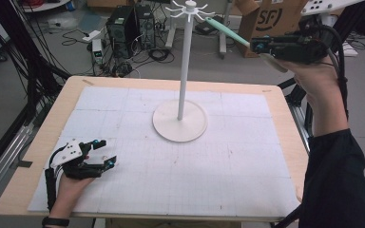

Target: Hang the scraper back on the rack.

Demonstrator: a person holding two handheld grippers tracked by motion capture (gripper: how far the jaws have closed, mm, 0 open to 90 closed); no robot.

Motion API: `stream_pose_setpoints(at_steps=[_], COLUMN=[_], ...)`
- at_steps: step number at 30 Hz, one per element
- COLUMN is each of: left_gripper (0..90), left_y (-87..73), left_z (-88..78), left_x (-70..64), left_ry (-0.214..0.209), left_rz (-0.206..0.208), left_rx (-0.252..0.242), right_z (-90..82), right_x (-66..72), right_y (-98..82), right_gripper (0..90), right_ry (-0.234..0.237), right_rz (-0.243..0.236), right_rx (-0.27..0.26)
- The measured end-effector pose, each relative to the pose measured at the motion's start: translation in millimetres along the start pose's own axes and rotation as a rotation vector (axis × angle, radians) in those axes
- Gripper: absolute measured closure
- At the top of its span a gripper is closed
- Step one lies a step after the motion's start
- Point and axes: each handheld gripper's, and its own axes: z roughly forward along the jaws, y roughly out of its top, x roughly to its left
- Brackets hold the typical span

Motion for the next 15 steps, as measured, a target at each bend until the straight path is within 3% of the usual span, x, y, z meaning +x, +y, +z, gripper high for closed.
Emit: stream_pose_setpoints(at_steps=[15], left_gripper=[24.5], left_y=[0.1], left_z=[-0.1], left_x=[0.0], left_ry=[-0.001], left_rz=[0.0], left_rx=[0.001], right_z=[8.7], right_x=[-0.2], right_y=[-0.7], right_gripper=[81.7], right_ry=[-0.013], right_rz=[0.004], right_rx=[0.022])
